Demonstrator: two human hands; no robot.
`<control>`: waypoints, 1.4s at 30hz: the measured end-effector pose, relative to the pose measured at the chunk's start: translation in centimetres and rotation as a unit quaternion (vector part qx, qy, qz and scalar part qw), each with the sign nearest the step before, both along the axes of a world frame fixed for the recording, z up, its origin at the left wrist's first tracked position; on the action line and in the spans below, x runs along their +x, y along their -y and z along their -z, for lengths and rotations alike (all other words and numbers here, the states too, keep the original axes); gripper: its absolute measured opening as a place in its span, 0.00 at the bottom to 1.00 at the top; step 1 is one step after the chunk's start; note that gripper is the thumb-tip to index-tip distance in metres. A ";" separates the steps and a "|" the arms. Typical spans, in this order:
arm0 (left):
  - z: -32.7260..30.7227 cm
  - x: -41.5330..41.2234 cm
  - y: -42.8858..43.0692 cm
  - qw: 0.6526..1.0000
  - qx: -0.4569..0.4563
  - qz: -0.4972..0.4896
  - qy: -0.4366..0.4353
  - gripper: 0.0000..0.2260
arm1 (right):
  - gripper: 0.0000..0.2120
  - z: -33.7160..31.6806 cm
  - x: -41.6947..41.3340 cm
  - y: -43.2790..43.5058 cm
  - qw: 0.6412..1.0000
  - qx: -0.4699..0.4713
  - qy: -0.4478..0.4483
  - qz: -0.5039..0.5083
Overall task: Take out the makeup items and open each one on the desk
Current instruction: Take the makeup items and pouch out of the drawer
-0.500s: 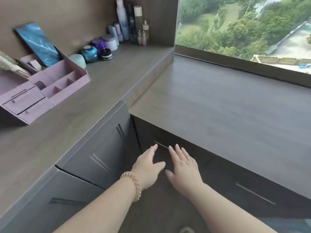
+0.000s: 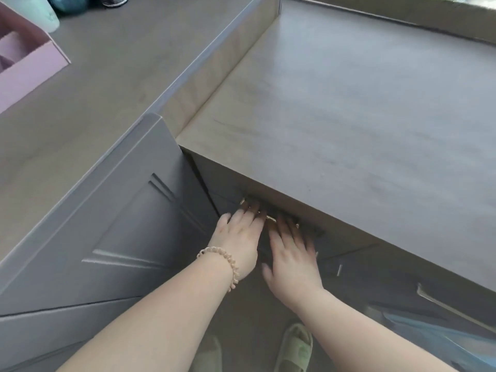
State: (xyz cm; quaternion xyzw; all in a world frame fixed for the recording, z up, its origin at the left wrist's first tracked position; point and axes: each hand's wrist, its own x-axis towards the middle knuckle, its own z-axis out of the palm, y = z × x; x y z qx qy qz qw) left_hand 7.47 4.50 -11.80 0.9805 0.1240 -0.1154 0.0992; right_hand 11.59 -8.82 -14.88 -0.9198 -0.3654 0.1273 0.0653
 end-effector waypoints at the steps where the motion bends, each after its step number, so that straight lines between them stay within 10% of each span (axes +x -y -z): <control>1: 0.5 0.2 -0.2 1.000 0.005 0.007 -0.001 0.33 | 0.40 0.3 -0.1 -0.2 1.000 0.009 0.011 0.013; 17: 2.8 -6.9 -1.2 0.997 0.013 0.072 0.014 0.30 | 0.40 2.1 -8.5 -2.1 0.987 0.038 0.089 0.129; 23: -2.0 -8.0 -1.1 0.981 -0.006 0.060 0.187 0.29 | 0.30 -2.0 -10.1 -1.1 0.942 0.186 0.233 0.154; 29: -4.1 -5.0 -1.7 0.994 0.078 0.074 0.028 0.36 | 0.43 -4.4 -7.2 -0.1 0.966 0.021 0.150 0.209; 42: -4.0 -11.4 -1.0 0.993 0.088 0.072 0.008 0.42 | 0.44 -5.4 -12.4 2.0 0.986 0.010 0.081 0.143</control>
